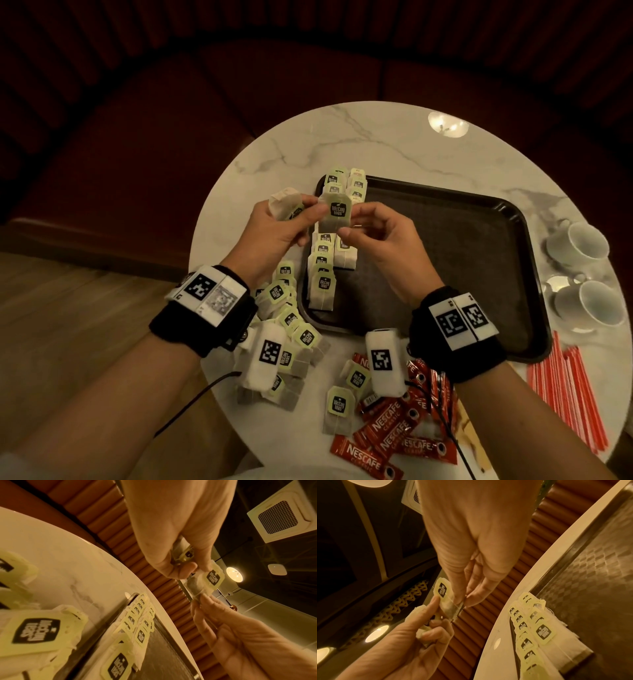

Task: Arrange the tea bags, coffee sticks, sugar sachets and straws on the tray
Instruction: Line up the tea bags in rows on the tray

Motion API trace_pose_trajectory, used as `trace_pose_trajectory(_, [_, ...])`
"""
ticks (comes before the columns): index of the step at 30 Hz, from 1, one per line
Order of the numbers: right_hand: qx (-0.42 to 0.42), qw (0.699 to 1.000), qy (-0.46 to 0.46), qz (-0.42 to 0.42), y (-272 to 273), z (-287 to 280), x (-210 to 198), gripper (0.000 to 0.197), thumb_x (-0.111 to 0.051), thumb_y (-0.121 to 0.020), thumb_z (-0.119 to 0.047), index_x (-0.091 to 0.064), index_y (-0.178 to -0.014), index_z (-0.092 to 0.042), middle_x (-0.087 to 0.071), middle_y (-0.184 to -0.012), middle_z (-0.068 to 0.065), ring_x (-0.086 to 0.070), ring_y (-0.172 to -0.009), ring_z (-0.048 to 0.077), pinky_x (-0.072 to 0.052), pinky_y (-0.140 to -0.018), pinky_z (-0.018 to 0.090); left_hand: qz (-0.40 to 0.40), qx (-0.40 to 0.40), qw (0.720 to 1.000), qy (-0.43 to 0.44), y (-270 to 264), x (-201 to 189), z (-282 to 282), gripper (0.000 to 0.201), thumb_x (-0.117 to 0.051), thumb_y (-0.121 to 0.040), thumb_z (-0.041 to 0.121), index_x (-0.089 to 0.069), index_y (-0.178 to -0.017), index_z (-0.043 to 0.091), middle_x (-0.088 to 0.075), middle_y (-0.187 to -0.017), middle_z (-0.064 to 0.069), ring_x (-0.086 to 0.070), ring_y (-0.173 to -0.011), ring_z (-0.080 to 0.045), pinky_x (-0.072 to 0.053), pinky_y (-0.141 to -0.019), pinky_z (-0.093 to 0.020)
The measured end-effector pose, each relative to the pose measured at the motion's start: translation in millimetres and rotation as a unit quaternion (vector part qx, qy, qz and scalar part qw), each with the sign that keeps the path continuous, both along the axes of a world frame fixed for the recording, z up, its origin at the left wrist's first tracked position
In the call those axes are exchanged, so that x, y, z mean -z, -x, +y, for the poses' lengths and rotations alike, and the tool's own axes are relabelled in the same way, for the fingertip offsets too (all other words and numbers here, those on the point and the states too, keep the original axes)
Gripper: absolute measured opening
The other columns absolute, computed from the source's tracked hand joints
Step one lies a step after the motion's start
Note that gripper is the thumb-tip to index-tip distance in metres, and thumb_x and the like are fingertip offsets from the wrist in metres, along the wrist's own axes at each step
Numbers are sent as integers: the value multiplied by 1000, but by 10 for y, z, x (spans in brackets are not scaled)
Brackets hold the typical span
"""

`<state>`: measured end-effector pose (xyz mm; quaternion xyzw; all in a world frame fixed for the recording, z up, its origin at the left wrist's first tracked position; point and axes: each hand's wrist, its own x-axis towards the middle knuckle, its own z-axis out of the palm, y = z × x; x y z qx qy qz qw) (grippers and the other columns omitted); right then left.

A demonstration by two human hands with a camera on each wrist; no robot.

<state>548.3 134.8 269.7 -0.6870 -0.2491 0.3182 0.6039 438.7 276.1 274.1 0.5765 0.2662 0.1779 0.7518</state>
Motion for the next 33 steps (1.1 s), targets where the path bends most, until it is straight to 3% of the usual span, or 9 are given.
trace_pose_trajectory(4, [10,999,29,-14,-22,-31,32,18,-71,-86,-5,-70,-104,-5,-75,-102,8,-71,-97,21,-56,-90,30,-3,-8,1000,25,3,-17,-30,5,-63,-90,13,-67,-90,11,-54,-69,-3,-46,-56,-10,-40,-50,-19])
trace_pose_trajectory(8, [61,995,75,40,-58,-133,180,12,-69,-89,-10,-71,-98,-17,-75,-99,-1,-70,-98,15,-57,-83,26,19,-6,998,51,31,-10,9,5,-56,-96,16,-59,-95,12,-60,-75,-2,-53,-59,-10,-45,-51,-20])
trace_pose_trajectory(12, [91,982,154,53,-106,-226,431,8,-71,-89,-17,-72,-96,-20,-75,-99,-1,-70,-98,16,-55,-89,31,-2,-16,984,180,89,18,64,14,-44,-90,10,-40,-103,6,-62,-80,-14,-55,-58,-18,-44,-47,-25])
trace_pose_trajectory(17, [96,970,221,37,-87,-270,664,3,-74,-86,-19,-74,-88,-21,-75,-94,2,-69,-97,20,-54,-87,33,9,6,979,202,143,-28,55,27,-28,-91,9,-52,-79,3,-64,-80,-16,-57,-67,-25,-45,-49,-26])
trace_pose_trajectory(20, [83,965,246,25,-73,-265,725,4,-74,-86,-20,-73,-85,-23,-74,-94,1,-69,-96,18,-54,-90,35,21,11,981,195,152,-30,41,34,-27,-96,13,-55,-78,4,-67,-81,-16,-61,-72,-27,-49,-53,-27])
trace_pose_trajectory(25, [68,956,284,-27,-41,-189,809,8,-75,-86,-21,-73,-93,-20,-72,-94,3,-67,-93,20,-53,-93,40,45,-13,986,163,141,56,18,16,-35,-102,12,-46,-108,2,-67,-93,-19,-67,-83,-35,-59,-64,-36])
trace_pose_trajectory(28, [58,952,297,-40,-35,-156,802,17,-75,-86,-23,-70,-101,-17,-69,-92,1,-67,-92,18,-56,-85,32,61,-18,988,141,147,103,12,16,-39,-104,14,-47,-114,5,-67,-101,-18,-71,-86,-31,-59,-73,-41])
trace_pose_trajectory(31, [50,954,286,-75,-35,-167,661,19,-70,-90,-28,-65,-106,-18,-66,-95,-4,-63,-83,7,-46,-64,12,71,-8,990,121,167,130,31,21,-40,-104,20,-47,-117,6,-68,-104,-16,-71,-92,-29,-60,-78,-42])
trace_pose_trajectory(33, [54,955,271,-107,-32,-174,548,23,-67,-93,-32,-65,-110,-17,-66,-99,-4,-61,-87,6,-43,-68,15,76,5,992,104,178,149,39,21,-41,-103,22,-49,-115,6,-69,-104,-13,-71,-96,-27,-59,-81,-43])
